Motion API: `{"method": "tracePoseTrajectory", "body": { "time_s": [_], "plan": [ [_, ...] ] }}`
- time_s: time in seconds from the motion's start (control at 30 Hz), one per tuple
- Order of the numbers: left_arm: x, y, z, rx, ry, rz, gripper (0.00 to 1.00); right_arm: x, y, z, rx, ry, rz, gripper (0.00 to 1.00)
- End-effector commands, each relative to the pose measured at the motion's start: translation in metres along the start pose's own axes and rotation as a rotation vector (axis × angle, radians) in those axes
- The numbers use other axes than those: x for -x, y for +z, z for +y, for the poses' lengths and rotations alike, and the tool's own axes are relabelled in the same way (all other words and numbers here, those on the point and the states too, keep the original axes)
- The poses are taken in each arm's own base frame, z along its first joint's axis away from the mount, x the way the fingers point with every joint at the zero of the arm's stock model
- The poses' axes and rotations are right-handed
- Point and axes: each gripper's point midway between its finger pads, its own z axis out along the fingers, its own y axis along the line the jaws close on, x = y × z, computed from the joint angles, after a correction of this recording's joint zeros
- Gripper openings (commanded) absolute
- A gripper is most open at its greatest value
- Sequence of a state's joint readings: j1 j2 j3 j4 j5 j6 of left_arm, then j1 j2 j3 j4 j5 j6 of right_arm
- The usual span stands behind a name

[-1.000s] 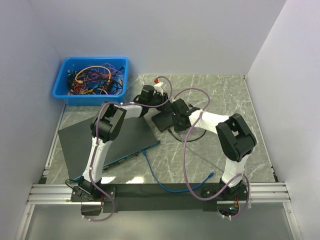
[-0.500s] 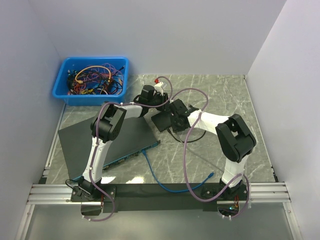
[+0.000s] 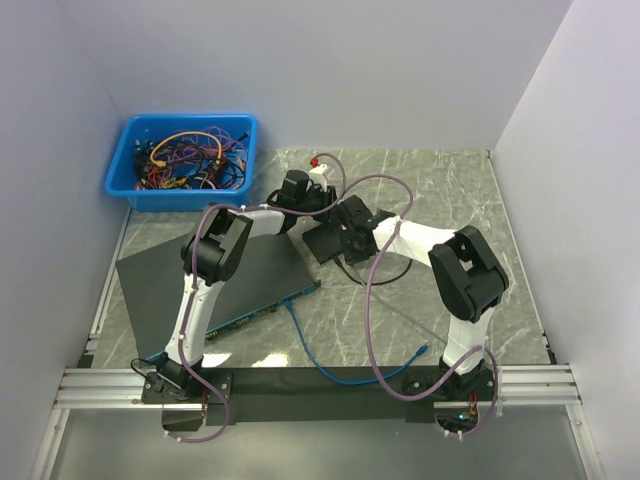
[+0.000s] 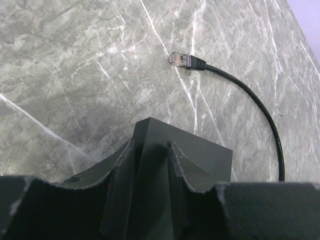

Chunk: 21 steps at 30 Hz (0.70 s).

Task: Insert the plug into the switch port

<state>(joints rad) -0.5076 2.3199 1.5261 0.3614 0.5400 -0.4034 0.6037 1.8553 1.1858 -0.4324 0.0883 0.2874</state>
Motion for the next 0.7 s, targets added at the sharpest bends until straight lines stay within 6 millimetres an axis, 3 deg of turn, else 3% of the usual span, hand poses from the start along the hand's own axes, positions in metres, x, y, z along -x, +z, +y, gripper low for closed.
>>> {"method": "tracePoseTrajectory", "body": {
  "time_s": [0.0,0.33,0.67],
  "plan": [
    [-0.010,0.003,-0.022,-0.096,0.039,0.036,0.36,0.032,-0.002,0.005,0.024,-0.001,-0.076,0.00],
    [-0.024,0.002,-0.027,-0.066,0.065,0.080,0.35,0.064,-0.018,-0.001,0.066,0.000,-0.139,0.00],
    [-0.038,-0.005,-0.034,-0.064,-0.002,0.095,0.34,0.057,0.004,0.003,0.088,0.001,-0.106,0.00]
  ]
}}
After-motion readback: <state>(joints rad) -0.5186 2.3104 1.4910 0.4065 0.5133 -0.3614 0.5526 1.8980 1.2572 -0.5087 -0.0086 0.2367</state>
